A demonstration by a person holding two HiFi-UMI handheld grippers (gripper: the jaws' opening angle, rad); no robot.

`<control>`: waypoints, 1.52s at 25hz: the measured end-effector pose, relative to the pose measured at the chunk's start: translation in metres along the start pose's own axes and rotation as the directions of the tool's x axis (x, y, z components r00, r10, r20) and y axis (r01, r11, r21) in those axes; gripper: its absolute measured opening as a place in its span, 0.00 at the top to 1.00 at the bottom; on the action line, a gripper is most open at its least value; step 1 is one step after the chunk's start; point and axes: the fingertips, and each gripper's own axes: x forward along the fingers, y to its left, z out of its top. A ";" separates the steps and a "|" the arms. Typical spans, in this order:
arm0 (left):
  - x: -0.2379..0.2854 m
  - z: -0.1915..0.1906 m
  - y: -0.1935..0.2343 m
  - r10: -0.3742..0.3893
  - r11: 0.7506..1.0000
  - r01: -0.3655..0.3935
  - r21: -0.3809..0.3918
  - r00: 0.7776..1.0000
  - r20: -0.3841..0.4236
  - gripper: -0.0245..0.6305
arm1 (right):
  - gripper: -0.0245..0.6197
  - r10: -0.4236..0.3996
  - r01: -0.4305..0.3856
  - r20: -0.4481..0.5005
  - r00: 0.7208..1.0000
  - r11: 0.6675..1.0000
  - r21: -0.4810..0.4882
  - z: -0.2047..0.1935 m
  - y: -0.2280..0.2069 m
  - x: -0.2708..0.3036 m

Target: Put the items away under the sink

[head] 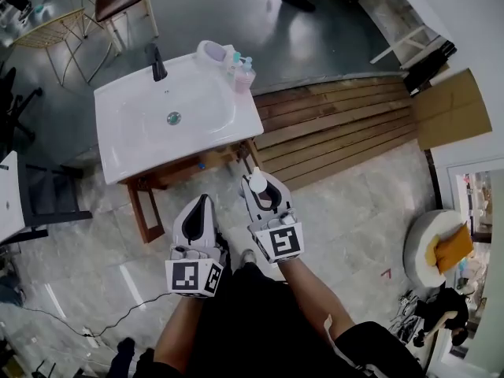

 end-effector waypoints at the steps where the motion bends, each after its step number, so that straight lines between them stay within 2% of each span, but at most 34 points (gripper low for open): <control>1: -0.006 -0.002 -0.005 0.005 1.000 -0.005 -0.002 1.000 0.002 0.96 | 0.79 0.009 -0.009 0.003 1.000 1.000 -0.008 0.001 0.003 -0.008; 9: -0.062 -0.007 -0.032 0.069 0.997 -0.070 0.021 0.997 0.045 0.96 | 0.79 0.092 -0.092 0.023 0.995 0.996 -0.020 -0.001 0.030 -0.053; 14: -0.096 -0.016 -0.030 0.134 0.991 -0.135 0.019 0.990 0.051 0.96 | 0.79 0.130 -0.130 0.030 0.991 0.991 0.004 -0.008 0.049 -0.066; 19: -0.115 -0.024 -0.019 0.168 0.985 -0.169 0.018 0.985 0.046 0.96 | 0.79 0.163 -0.163 0.021 0.986 0.987 0.015 -0.018 0.070 -0.064; 29: -0.102 -0.049 0.030 0.156 0.987 -0.157 0.036 0.987 0.023 0.96 | 0.79 0.187 -0.187 0.002 0.982 0.982 0.002 -0.048 0.097 -0.029; 38: -0.079 -0.106 0.075 0.177 0.984 -0.177 -0.001 0.984 0.017 0.96 | 0.79 0.178 -0.178 -0.019 0.984 0.984 0.000 -0.114 0.098 0.002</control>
